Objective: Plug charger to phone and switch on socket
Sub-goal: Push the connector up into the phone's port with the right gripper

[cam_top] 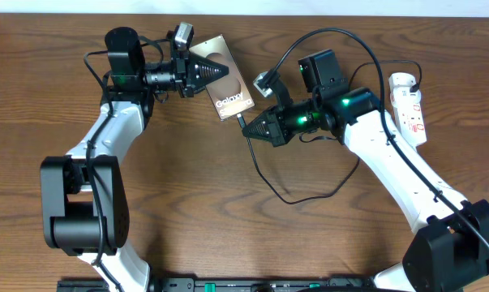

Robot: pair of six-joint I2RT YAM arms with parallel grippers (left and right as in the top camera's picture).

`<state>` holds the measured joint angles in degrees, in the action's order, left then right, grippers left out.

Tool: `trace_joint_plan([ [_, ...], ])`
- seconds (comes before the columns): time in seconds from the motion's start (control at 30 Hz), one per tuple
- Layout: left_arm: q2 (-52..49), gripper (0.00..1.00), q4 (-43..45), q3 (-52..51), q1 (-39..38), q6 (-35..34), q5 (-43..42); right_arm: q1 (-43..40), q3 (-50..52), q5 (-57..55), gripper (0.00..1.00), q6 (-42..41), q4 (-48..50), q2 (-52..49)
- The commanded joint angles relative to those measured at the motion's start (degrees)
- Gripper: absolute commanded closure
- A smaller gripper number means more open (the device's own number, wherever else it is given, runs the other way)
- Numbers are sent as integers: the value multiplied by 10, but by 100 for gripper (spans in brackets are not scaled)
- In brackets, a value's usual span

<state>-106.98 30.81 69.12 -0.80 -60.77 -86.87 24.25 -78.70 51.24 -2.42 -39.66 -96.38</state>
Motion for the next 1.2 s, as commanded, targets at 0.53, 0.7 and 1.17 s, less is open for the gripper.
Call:
trace_joint_plan([
  [0.53, -2, 93, 6, 5, -2, 52, -31, 5, -7, -1, 99, -23, 24, 2],
  [0.7, -2, 93, 5, 5, -2, 50, -31, 4, -7, -4, 99, -23, 33, 2],
  [1.17, -2, 93, -3, 5, -3, 41, -31, 4, -7, -18, 99, -33, 54, 2],
])
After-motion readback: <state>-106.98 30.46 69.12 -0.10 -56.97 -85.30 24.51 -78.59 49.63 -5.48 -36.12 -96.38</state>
